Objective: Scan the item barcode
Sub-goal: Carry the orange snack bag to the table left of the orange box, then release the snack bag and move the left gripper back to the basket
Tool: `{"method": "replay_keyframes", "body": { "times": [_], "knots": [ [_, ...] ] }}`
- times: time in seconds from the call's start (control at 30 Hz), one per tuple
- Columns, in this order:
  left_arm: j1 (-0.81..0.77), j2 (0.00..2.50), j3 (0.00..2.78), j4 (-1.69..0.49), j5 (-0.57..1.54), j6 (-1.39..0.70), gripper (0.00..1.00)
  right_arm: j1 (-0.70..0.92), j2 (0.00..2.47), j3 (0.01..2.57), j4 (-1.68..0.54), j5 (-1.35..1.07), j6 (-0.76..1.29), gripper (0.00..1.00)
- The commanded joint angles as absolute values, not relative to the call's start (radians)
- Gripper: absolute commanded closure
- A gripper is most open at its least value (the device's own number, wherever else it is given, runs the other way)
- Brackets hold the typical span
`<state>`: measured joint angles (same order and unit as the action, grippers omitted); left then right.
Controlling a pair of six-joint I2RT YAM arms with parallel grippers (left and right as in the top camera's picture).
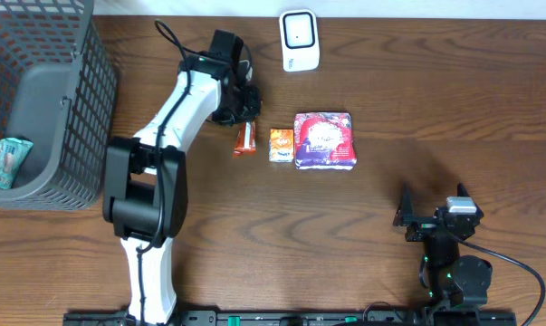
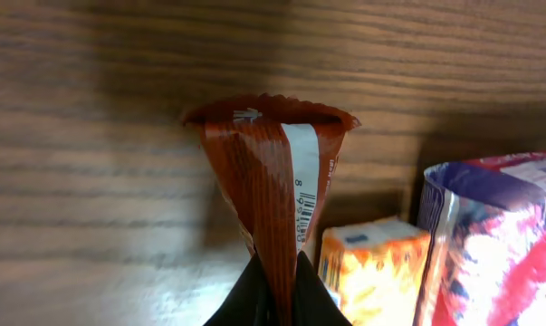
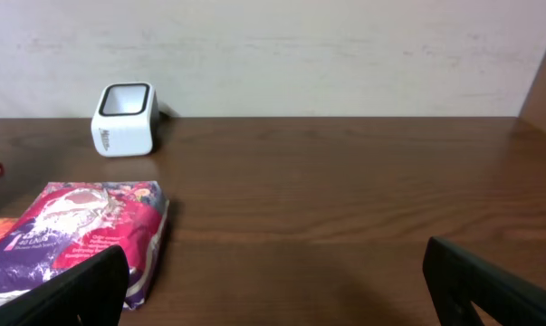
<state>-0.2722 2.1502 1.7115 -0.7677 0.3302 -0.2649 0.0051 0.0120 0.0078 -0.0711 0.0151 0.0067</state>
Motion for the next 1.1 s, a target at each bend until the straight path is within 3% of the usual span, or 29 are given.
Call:
{"method": "replay_keyframes", "body": {
  "times": [0.0,0.17,0.37,0.4,0.73,1.07],
  "knots": [
    [-0.291,2.170,1.705,-0.741,0.320,-0.274,0.92,0.015,0.007,0.006,-0.075,0.009,0.003,0.01],
    [-0.300,2.170,1.705,-0.709,0.320,-0.274,0.92,0.015,0.007,0.006,-0.075,0.009,0.003,0.01],
    [-0.301,2.170,1.705,-0.716,0.320,-0.274,0.83,0.015,0.007,0.006,-0.075,0.009,0.003,0.01],
    [-0.301,2.170,1.705,-0.717,0.320,-0.274,0.78,0.015,0.007,0.006,-0.075,0.009,0.003,0.01],
    [-0.284,2.138,1.722,-0.719,0.324,-0.274,0.75,0.015,0.007,0.006,-0.075,0.009,0.003,0.01],
    [-0.200,1.895,1.733,-0.716,0.323,-0.274,0.54,0.015,0.007,0.006,-0.075,0.009,0.003,0.01]
  ]
}}
